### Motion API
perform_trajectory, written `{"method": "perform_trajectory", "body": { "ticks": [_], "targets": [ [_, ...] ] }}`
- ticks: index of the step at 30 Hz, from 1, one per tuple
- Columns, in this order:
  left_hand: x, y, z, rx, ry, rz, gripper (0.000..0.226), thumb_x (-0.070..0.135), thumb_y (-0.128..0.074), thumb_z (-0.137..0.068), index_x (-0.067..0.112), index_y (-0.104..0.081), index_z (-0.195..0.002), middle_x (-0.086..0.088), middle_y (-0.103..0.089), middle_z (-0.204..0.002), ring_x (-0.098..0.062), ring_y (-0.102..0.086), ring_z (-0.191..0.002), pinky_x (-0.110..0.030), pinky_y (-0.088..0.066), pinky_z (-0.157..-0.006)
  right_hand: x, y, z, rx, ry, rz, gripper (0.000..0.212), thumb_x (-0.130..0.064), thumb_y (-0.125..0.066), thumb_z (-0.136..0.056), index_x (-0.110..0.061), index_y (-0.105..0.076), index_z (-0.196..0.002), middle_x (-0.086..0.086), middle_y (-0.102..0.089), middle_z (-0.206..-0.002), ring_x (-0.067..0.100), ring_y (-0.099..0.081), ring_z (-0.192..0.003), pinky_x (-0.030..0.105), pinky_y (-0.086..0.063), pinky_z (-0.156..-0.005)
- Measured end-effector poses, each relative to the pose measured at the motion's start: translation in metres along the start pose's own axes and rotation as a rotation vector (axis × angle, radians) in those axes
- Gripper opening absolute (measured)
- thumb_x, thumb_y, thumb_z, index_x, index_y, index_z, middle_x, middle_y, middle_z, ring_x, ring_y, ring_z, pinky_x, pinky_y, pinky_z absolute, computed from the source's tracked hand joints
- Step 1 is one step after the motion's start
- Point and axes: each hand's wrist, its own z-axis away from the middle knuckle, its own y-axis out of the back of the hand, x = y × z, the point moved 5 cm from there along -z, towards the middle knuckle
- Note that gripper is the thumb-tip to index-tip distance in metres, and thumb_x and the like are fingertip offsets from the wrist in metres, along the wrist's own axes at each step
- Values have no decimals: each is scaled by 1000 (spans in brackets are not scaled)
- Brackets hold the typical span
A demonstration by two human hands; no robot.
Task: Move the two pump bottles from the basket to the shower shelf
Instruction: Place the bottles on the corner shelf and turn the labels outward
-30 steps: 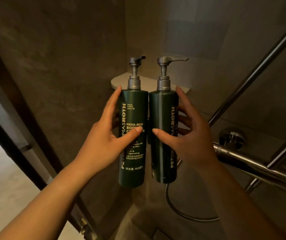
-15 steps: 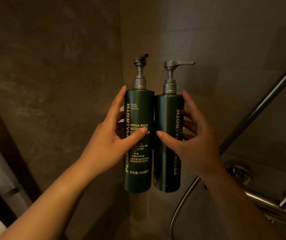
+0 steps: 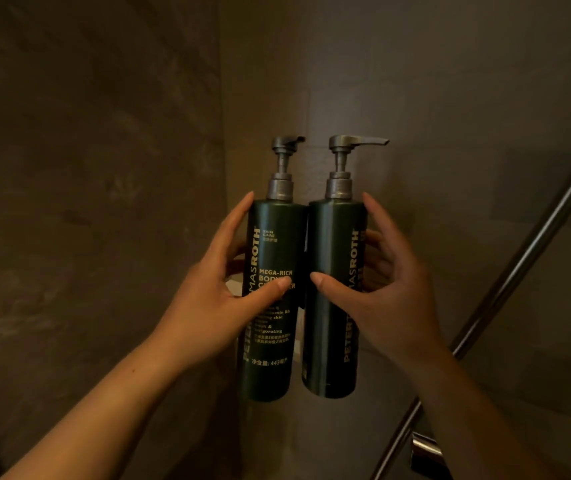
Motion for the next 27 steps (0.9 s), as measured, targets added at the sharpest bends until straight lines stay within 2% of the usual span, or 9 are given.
{"method": "perform_trajectory", "body": {
  "ticks": [2,5,8,10,13,16,19,23,27],
  "targets": [
    [-3,0,-4,11,8,13,89,49,-72,-66,63,-16,-134,41,-55,-112,11,-55,-105,-7,-47,-68,3,2,-4,9,-5,-12,87,-32,-79,-62,-59,-32,-131,-26,-54,-118,-5,-54,-109,14,-49,-81],
    [-6,3,-11,33,21,34,90,48,-72,-65,64,-16,-133,26,-53,-122,8,-55,-106,-14,-45,-73,5,4,-10,28,1,-23,87,-32,-80,-62,-59,-33,-131,-21,-57,-119,-2,-56,-109,14,-49,-80],
    [-5,5,-21,52,19,27,90,51,-72,-64,65,-15,-132,22,-52,-126,9,-55,-106,-10,-44,-72,3,6,-20,46,24,-5,87,-36,-79,-62,-59,-32,-131,-29,-55,-117,-5,-55,-109,11,-48,-79],
    [-4,5,-27,65,15,24,89,50,-71,-64,65,-15,-132,20,-52,-129,8,-54,-107,-12,-43,-76,2,5,-26,45,39,14,87,-38,-77,-62,-60,-30,-131,-33,-52,-118,-5,-53,-110,15,-49,-83],
    [-6,4,-33,81,12,29,88,50,-70,-65,65,-15,-132,24,-52,-125,8,-53,-108,-18,-42,-77,3,1,-33,39,54,37,88,-33,-79,-63,-61,-30,-131,-33,-51,-119,-5,-52,-112,19,-50,-87],
    [-9,2,-37,85,0,22,88,52,-69,-65,65,-14,-132,39,-52,-112,15,-50,-106,-16,-39,-74,7,-1,-37,45,59,41,88,-34,-78,-63,-61,-30,-131,-30,-51,-121,-5,-52,-112,19,-50,-87],
    [-13,0,-41,88,2,23,87,52,-69,-63,66,-15,-130,34,-50,-112,19,-47,-106,-15,-39,-72,12,-3,-42,37,68,36,88,-35,-78,-63,-61,-30,-131,-38,-49,-120,-9,-51,-111,11,-47,-82],
    [-20,-4,-45,96,12,12,87,51,-69,-61,69,-15,-127,34,-48,-110,24,-45,-102,-5,-43,-59,25,-6,-43,33,58,45,90,-28,-81,-64,-61,-30,-131,-45,-46,-119,-12,-49,-111,8,-46,-80],
    [-30,-10,-43,71,25,4,90,52,-68,-62,67,-12,-130,35,-48,-111,23,-45,-103,-14,-41,-71,37,-7,-39,27,33,41,90,-31,-79,-64,-63,-28,-131,-44,-45,-122,-13,-47,-114,8,-45,-82]
  ]
}}
